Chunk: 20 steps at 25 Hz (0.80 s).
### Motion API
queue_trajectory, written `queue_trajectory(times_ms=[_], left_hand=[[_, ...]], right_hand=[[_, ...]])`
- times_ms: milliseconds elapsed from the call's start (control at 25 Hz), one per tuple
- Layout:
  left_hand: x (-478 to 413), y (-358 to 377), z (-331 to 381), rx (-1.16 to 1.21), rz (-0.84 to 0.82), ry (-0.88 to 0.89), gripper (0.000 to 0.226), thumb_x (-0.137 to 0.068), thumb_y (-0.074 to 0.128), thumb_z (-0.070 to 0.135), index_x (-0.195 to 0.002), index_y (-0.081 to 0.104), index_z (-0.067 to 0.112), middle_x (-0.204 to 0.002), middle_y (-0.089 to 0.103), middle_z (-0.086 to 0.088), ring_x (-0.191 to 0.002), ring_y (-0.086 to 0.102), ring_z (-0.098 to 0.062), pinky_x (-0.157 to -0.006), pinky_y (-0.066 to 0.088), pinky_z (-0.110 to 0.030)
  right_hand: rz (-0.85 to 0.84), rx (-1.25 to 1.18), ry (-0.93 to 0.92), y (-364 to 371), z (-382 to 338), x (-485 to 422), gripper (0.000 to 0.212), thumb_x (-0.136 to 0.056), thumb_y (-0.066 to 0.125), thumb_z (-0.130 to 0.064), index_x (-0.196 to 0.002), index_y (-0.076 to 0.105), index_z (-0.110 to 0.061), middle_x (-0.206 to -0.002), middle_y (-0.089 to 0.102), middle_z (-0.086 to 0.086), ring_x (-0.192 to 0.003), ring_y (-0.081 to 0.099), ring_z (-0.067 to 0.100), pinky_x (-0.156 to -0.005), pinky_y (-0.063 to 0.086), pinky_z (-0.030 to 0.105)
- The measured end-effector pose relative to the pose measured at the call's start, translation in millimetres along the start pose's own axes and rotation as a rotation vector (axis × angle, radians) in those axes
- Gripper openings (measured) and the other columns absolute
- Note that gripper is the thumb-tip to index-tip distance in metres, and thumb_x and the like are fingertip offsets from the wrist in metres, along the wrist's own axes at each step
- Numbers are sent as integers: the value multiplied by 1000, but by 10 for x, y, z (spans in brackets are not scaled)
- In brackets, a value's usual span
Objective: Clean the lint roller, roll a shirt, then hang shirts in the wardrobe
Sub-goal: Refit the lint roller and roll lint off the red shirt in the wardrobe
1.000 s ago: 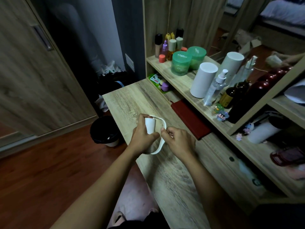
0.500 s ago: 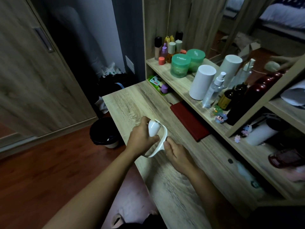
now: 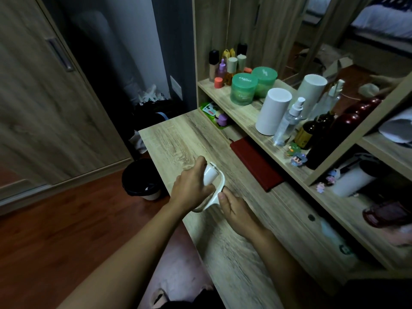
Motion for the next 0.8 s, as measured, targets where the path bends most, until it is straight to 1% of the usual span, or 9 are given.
queue_trajectory(times_ms=[120, 240, 320, 400, 440, 520, 600, 640, 800], left_hand=[[-10, -2, 21, 22, -16, -8, 42, -71, 64, 24, -101, 36, 18, -81, 59, -7, -71, 57, -33, -60, 42, -38], [-29, 0, 6, 1, -67, -14, 45, -74, 66, 28, -107, 37, 18, -88, 62, -9, -79, 60, -34, -67, 48, -41], [-70, -25, -23, 124, -137, -38, 54, -77, 68, 35, -120, 37, 22, -111, 62, -7, -100, 60, -30, -81, 49, -39], [-79, -137, -49, 264, -85, -17, 61, -84, 62, 42, -134, 36, 20, -135, 50, -4, -120, 51, -20, -96, 42, -32], [-52, -214, -50, 257, 20, 59, 59, -88, 53, 47, -136, 38, 17, -139, 47, -3, -123, 47, -17, -98, 39, -30], [42, -308, -19, 25, 153, 367, 57, -94, 35, 52, -134, 44, 12, -139, 49, -5, -127, 43, -16, -102, 37, -35], [146, -217, -64, -314, 99, 698, 56, -96, 28, 50, -134, 45, 14, -141, 49, -4, -133, 41, -18, -106, 33, -38], [155, -186, -115, -400, 58, 732, 57, -96, 24, 52, -136, 44, 15, -142, 48, -4, -134, 40, -19, -107, 32, -40], [-56, -377, -315, -166, 73, 186, 84, -88, -2, 65, -144, 31, 13, -151, 33, -8, -143, 23, -22, -115, 24, -42]], right_hand=[[6, 26, 1, -12, 16, 33, 33, -94, 28, -45, -98, 52, -22, -72, 59, -2, -68, 58, 14, -63, 45, 39], [12, 6, 15, -26, -12, 18, 33, -93, 27, -50, -96, 51, -27, -70, 59, -6, -68, 59, 14, -64, 46, 40], [56, 8, 18, -43, -6, -9, 37, -89, 26, -56, -95, 50, -28, -68, 58, -10, -66, 58, 9, -64, 46, 40], [133, -61, 37, -70, 26, -36, 33, -89, 28, -56, -91, 50, -32, -68, 59, -16, -62, 55, 2, -64, 46, 38], [178, -121, 51, -87, 32, -52, 27, -90, 30, -53, -89, 51, -35, -68, 59, -19, -61, 53, 1, -65, 46, 38], [252, -186, 75, -134, 27, -92, 21, -93, 34, -45, -84, 51, -37, -67, 59, -17, -58, 52, 1, -64, 46, 40], [276, -213, 74, -166, -6, -129, 22, -95, 34, -42, -83, 52, -35, -68, 60, -14, -60, 55, 3, -67, 50, 45], [277, -231, 73, -171, -28, -141, 24, -94, 34, -46, -86, 53, -34, -71, 62, -10, -65, 59, 8, -71, 51, 49], [318, -255, 72, -159, -57, -173, 39, -84, 31, -60, -93, 54, -29, -85, 63, 17, -78, 62, 28, -77, 49, 57]])
Point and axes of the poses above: each hand's wrist, its own x-axis away from the middle knuckle, its own y-axis out of the palm, z = x × y, the point moved 2 cm from there along -x, towards the middle knuckle
